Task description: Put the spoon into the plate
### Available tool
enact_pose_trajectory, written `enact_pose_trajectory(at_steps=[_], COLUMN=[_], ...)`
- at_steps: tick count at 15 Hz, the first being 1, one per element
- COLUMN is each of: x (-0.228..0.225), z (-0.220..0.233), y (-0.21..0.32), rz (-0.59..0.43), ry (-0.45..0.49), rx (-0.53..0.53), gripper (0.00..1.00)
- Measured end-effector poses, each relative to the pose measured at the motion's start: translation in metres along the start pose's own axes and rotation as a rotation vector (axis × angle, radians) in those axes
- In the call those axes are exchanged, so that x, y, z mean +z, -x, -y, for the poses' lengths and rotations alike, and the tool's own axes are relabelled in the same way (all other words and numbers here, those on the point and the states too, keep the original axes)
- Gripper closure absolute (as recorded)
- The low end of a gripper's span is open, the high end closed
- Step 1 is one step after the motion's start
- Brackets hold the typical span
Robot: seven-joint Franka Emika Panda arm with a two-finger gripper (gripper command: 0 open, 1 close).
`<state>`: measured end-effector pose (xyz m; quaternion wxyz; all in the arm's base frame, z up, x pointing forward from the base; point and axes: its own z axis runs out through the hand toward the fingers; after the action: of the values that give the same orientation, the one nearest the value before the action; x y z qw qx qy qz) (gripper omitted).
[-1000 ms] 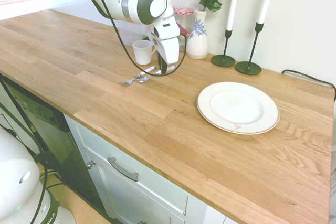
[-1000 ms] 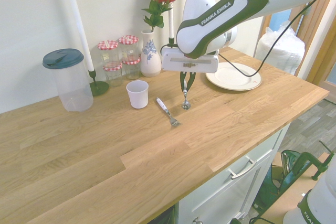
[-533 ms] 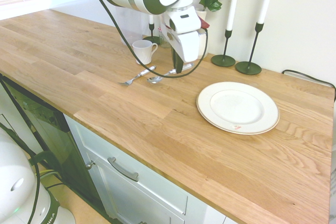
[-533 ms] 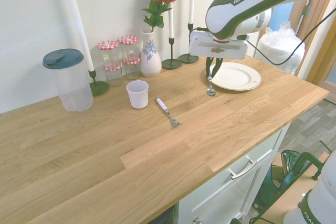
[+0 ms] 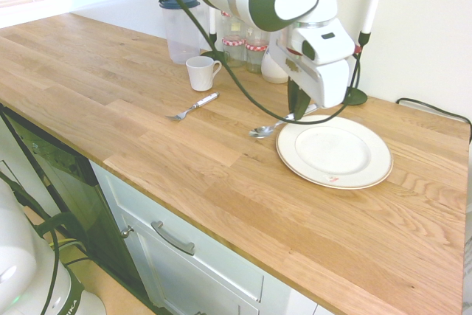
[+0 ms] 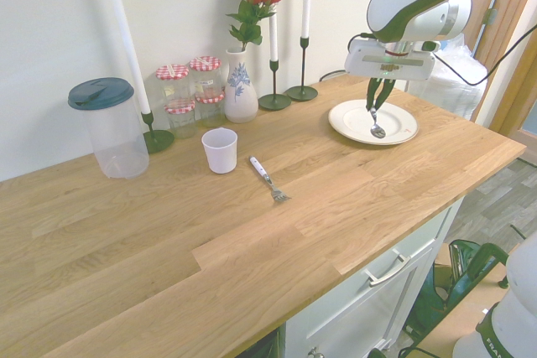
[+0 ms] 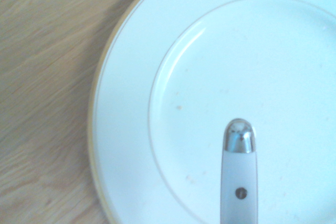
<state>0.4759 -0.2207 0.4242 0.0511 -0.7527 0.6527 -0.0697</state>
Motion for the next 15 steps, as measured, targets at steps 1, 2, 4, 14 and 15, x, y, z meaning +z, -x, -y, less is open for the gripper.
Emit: enact_pose_trajectory(at_steps=[1,2,4,14,15], x=[0.006,0.011,0.024,0.074,0.075], z=[0.004,0.009,0.019,0.055,0.056], y=[-0.015,-0.03,-0.055,-0.084,-0.083], rz=[0.002,0.006,0.014,0.04,0.042], ry=[0.003,0.007,0.015,0.054,0.055], rx=[-0.002,-0.002,0.0,-0.009,-0.011], gripper=[1.0,1.0,1.0,0.0,0.0])
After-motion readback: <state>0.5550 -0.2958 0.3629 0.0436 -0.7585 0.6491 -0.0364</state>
